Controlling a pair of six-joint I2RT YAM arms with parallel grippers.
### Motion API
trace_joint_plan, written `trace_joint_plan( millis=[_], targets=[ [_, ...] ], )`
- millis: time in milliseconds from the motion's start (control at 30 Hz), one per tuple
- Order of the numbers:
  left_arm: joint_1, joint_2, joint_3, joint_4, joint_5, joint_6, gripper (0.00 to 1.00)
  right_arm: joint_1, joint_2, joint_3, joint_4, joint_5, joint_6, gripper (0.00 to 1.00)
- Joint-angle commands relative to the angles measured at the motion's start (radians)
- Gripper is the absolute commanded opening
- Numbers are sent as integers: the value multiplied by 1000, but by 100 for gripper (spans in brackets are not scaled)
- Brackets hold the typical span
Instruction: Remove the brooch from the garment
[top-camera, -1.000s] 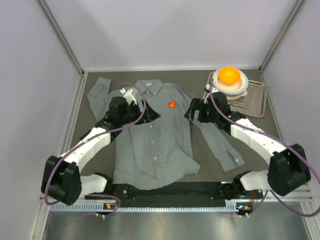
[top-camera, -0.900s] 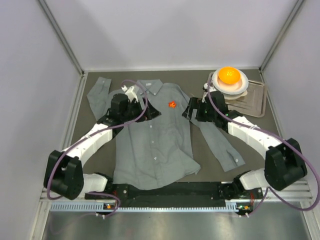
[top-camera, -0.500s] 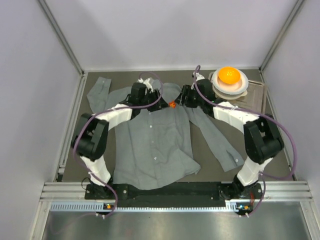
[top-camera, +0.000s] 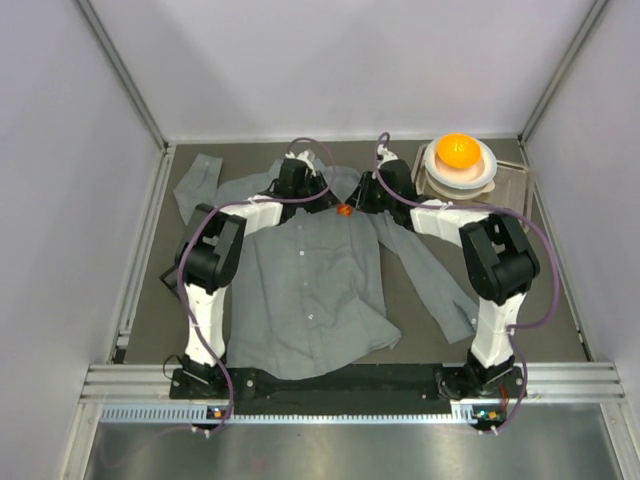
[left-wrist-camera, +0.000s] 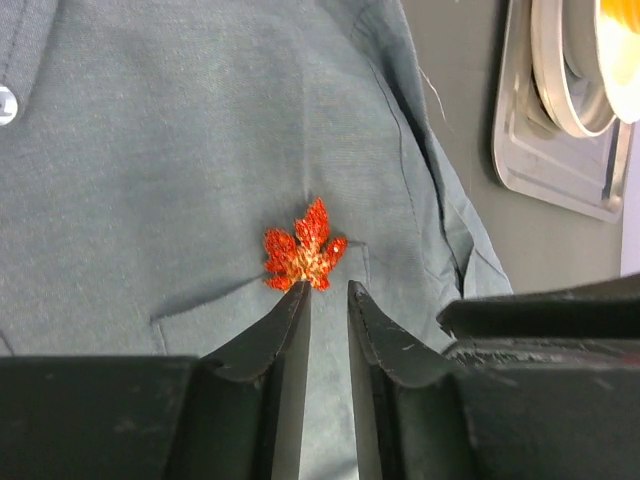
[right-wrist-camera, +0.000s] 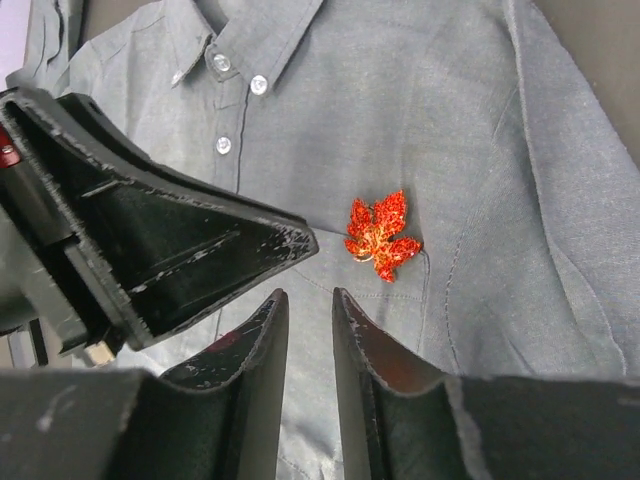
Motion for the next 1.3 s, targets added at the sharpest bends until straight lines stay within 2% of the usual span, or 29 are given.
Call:
trace_joint_plan(
  millis=[0, 200, 500, 767, 1033, 1267],
  targets=[
    [0, 56, 83, 59, -13, -22, 27, -5, 21, 22, 33, 2, -7, 24],
    [0, 107, 96, 89, -7, -45, 26, -13, 72, 63, 8, -17, 10, 20],
    [0, 144, 104, 102, 21, -28, 25, -29, 81, 82, -25, 11, -2, 20],
    [-12, 136, 136, 91, 67, -26, 27, -60, 102, 70, 15, -58, 39, 20],
    [-12, 170, 181, 59, 62, -19, 27, -68, 121, 73, 39, -95, 67, 20],
    [-17, 168, 146, 76, 41, -17, 26, -74, 150, 97, 16, -91, 76, 20]
  ],
)
